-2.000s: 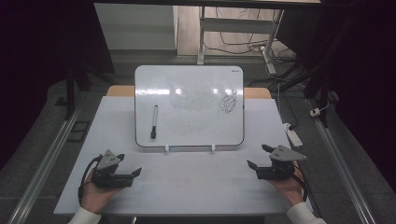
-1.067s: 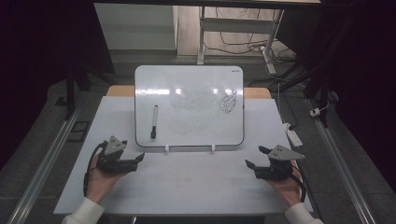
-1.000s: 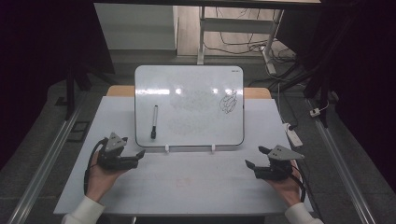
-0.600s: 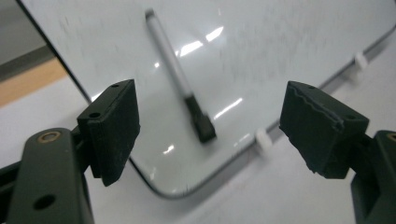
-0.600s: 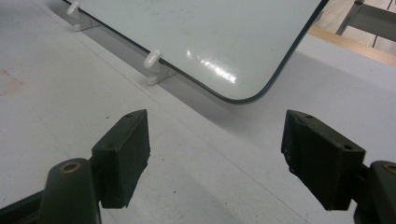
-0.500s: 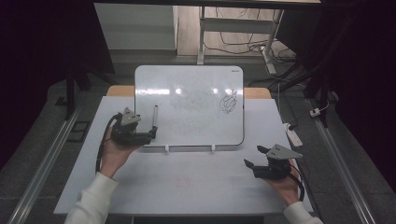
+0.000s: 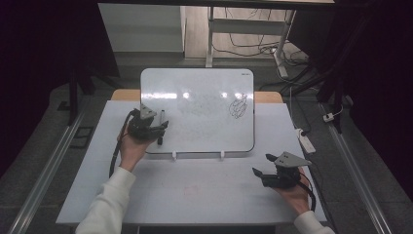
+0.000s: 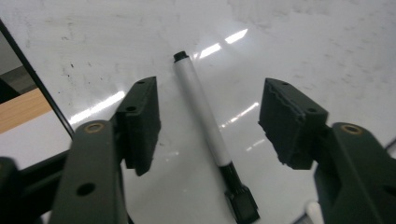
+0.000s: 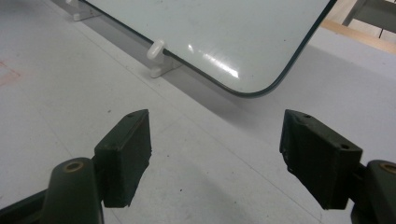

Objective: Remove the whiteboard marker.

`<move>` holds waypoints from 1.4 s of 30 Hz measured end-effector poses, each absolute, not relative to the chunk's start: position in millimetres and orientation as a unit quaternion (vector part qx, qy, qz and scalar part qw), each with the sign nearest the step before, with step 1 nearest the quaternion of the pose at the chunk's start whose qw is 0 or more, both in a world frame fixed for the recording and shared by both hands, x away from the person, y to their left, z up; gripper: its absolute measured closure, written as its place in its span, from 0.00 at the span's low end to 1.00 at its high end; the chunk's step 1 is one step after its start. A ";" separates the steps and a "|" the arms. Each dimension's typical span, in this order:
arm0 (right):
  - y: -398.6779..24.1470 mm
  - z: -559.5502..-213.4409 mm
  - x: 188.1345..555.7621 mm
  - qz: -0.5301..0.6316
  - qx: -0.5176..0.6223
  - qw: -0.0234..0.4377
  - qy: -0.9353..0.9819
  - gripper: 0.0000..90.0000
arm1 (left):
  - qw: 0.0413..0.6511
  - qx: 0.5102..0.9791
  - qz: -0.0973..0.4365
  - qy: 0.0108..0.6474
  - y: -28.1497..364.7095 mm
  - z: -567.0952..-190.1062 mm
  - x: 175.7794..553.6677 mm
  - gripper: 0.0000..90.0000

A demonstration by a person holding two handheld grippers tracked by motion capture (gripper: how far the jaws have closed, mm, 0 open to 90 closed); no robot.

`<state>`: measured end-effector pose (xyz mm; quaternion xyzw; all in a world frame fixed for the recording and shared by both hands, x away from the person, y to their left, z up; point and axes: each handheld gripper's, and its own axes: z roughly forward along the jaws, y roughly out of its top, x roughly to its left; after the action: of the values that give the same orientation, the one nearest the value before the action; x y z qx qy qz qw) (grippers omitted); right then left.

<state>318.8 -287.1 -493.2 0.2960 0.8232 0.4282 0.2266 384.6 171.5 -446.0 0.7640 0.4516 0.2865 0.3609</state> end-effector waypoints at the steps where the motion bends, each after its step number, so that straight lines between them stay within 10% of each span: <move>1: -286.9 -493.6 319.0 0.427 0.296 0.226 0.824 0.28 | 0.356 0.764 0.293 0.450 170.4 -447.3 386.4 0.50; 22: -286.0 -495.2 318.5 0.420 0.299 0.232 0.825 0.29 | 0.345 0.774 0.317 0.427 151.5 -459.9 398.0 0.86; 42: -287.0 -493.6 318.9 0.438 0.301 0.227 0.816 0.29 | 0.424 0.770 0.259 0.399 161.6 -443.3 380.4 0.91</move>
<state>318.9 -287.0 -493.6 0.3008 0.8163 0.4377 0.2273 380.4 161.6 -443.3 0.7704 0.3990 0.2594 0.4243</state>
